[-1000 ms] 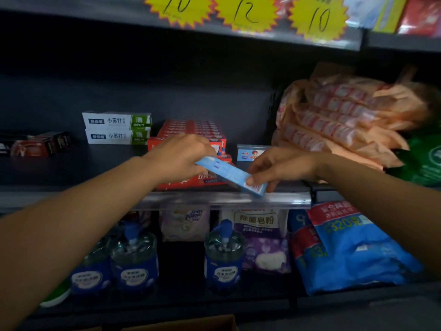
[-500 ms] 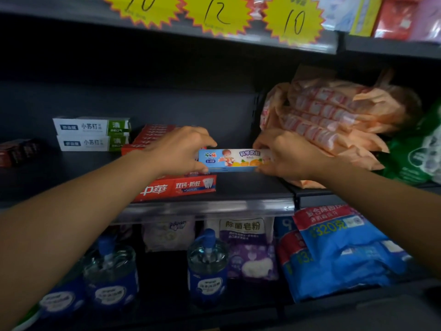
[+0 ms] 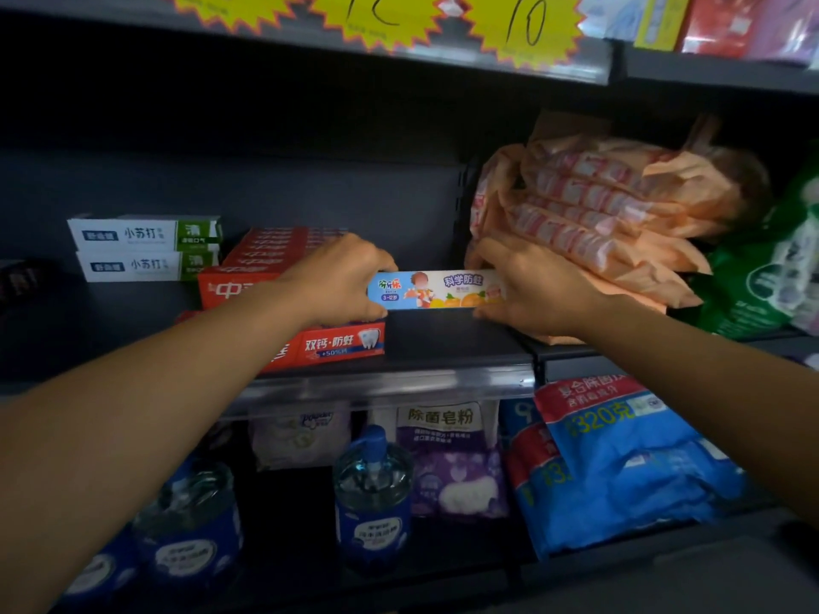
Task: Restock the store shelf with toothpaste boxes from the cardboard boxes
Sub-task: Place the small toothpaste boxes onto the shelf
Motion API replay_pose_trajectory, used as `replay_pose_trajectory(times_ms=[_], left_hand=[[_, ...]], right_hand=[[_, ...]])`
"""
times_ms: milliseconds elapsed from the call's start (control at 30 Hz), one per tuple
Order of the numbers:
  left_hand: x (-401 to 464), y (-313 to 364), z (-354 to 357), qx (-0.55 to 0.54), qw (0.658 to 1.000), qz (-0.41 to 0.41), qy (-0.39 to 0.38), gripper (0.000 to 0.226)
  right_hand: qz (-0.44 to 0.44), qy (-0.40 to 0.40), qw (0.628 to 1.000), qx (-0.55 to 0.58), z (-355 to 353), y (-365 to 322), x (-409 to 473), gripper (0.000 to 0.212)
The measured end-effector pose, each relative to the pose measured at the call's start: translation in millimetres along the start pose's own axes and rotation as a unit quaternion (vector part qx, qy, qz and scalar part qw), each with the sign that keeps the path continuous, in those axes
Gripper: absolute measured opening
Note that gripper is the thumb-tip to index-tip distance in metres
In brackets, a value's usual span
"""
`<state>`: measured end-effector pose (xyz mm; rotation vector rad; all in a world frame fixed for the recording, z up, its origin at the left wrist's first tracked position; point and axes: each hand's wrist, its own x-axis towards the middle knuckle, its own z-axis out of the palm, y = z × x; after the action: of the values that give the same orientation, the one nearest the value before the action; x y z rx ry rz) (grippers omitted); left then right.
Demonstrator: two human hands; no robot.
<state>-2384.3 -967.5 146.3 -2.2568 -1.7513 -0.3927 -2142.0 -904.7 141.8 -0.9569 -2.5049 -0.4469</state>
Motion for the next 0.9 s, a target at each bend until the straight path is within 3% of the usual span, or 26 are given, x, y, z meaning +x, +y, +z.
replay_pose_trajectory(times_ms=[167, 367, 900], left_hand=[[4.3, 5.7, 6.9, 0.027, 0.999, 0.016, 0.027, 0.039], [11.3, 8.8, 13.6, 0.043, 0.998, 0.027, 0.023, 0.045], [71.0, 15.0, 51.9, 0.041, 0.994, -0.014, -0.098, 0.041]], right_hand=[[0.046, -0.075, 0.994, 0.070, -1.5, 12.2, 11.4, 0.054], [0.054, -0.154, 0.978, 0.127, -2.7, 27.1, 22.1, 0.033], [0.073, -0.142, 0.987, 0.029, 45.8, 47.2, 28.3, 0.041]])
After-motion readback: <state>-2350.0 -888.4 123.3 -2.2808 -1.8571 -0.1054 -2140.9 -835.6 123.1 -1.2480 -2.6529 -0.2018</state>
